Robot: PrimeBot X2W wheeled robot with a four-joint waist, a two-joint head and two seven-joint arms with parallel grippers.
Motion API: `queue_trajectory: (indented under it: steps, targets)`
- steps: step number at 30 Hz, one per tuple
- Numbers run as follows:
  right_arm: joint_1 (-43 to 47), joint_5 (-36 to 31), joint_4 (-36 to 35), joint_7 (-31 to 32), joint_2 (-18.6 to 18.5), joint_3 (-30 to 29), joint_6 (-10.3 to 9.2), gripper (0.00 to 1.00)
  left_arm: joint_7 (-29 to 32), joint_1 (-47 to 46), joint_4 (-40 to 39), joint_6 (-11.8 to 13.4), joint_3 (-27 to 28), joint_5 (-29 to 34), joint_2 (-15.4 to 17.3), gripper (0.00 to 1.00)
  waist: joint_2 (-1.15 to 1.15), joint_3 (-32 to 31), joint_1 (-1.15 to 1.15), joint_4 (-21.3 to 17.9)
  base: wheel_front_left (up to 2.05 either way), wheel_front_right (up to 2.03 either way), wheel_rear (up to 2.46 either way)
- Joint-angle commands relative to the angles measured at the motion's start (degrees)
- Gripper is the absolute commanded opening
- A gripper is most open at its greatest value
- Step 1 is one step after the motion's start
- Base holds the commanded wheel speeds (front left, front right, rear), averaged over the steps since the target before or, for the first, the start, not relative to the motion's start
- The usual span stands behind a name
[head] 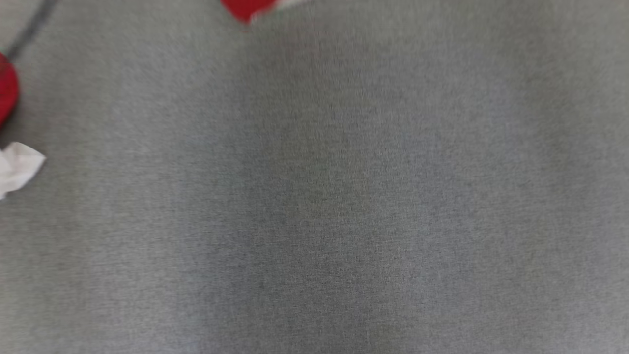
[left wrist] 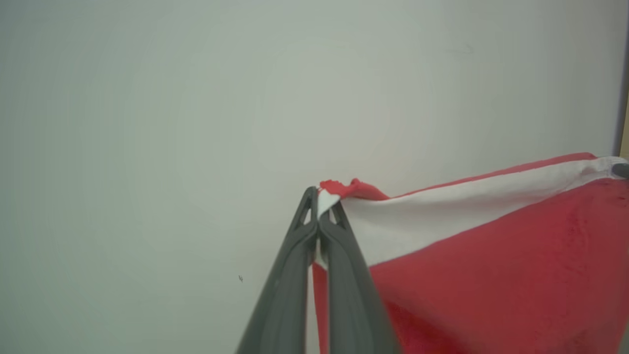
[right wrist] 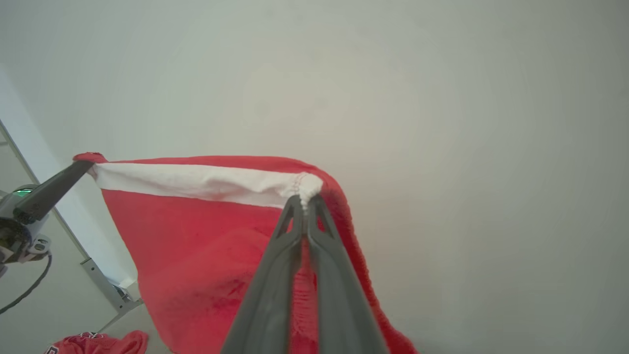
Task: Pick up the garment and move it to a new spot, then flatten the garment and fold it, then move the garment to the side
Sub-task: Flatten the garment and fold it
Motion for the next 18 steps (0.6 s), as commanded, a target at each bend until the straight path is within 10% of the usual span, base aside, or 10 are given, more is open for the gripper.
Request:
queue_trajectory:
  steps: [1,18]
  targets:
    - [-3.7,-0.6,1.7,0.9,0.9,1.5,0.09,0.00,-0.8,-3.5,2.4,0.1,-0.6,-1.0,-0.5,0.00,-0.01,4.7,-0.02,-1.1,0.00,0.00,0.00]
    - [-16.3,0.2,8.7,0.9,1.1,11.5,0.09,0.00,-3.7,-12.8,12.2,0.1,-7.5,-6.9,-2.4,0.00,-0.01,6.2,-0.02,-0.4,0.00,0.00,0.00]
